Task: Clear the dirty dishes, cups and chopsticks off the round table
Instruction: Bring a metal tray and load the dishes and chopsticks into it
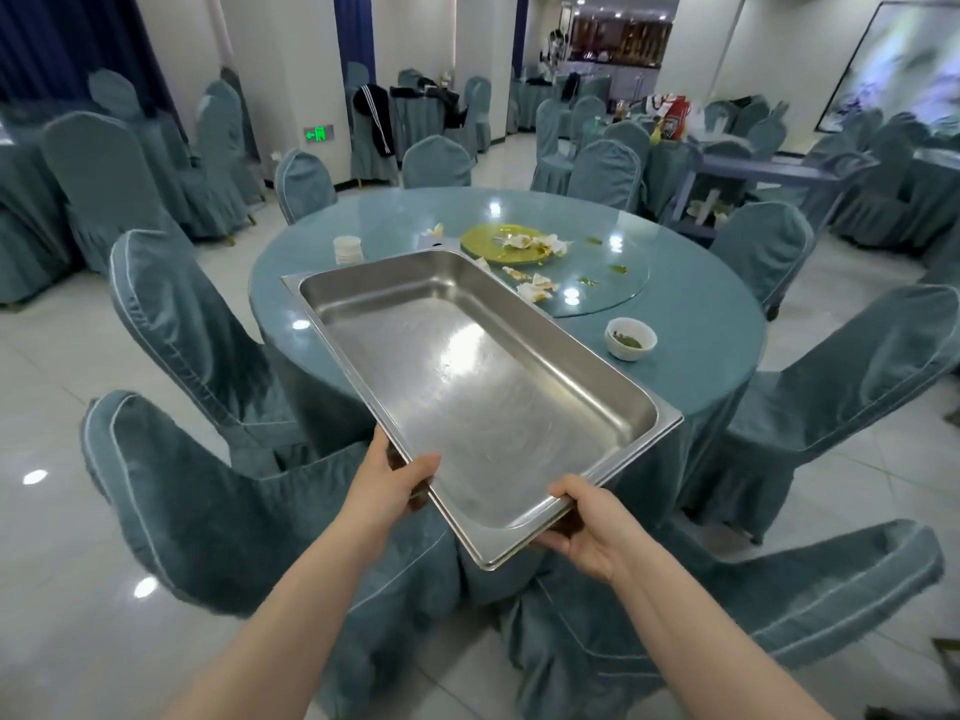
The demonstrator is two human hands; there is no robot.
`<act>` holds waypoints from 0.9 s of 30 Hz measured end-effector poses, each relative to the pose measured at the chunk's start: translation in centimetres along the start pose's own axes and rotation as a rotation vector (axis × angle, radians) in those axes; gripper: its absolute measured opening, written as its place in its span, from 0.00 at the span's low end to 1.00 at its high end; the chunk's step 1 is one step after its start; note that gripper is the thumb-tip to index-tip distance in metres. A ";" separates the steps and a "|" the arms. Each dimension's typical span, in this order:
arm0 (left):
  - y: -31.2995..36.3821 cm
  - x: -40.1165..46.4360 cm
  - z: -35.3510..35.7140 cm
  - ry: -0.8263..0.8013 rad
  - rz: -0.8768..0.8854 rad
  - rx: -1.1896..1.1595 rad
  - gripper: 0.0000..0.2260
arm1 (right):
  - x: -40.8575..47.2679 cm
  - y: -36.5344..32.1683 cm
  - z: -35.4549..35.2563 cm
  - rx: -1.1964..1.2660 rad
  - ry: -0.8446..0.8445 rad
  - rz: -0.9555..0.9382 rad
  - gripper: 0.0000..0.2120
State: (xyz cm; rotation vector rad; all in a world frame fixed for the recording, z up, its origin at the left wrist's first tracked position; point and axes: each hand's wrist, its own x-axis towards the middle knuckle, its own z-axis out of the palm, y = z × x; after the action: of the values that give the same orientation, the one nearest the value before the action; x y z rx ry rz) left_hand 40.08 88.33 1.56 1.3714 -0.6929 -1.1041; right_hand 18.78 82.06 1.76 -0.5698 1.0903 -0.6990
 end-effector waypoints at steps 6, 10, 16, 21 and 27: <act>2.4 9.4 5.3 -0.040 0.021 0.008 0.17 | 7.2 -7.9 -1.5 0.007 0.011 -0.063 0.06; 3.4 14.5 8.7 -0.097 0.010 0.026 0.18 | 10.1 -12.2 -2.7 0.016 0.066 -0.086 0.03; 6.2 22.9 12.8 -0.270 0.008 0.062 0.17 | 14.5 -18.1 -4.0 0.097 0.158 -0.147 0.04; 8.0 29.6 15.8 -0.400 0.007 0.106 0.15 | 17.8 -21.5 -4.5 0.158 0.243 -0.193 0.03; 9.6 36.6 20.0 -0.521 -0.004 0.148 0.18 | 21.7 -25.2 -6.3 0.274 0.350 -0.282 0.05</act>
State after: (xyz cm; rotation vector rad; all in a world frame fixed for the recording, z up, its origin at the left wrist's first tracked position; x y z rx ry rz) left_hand 37.77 45.79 5.86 1.2094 -1.1663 -1.4553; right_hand 13.56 48.77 4.71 -0.3743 1.2210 -1.2077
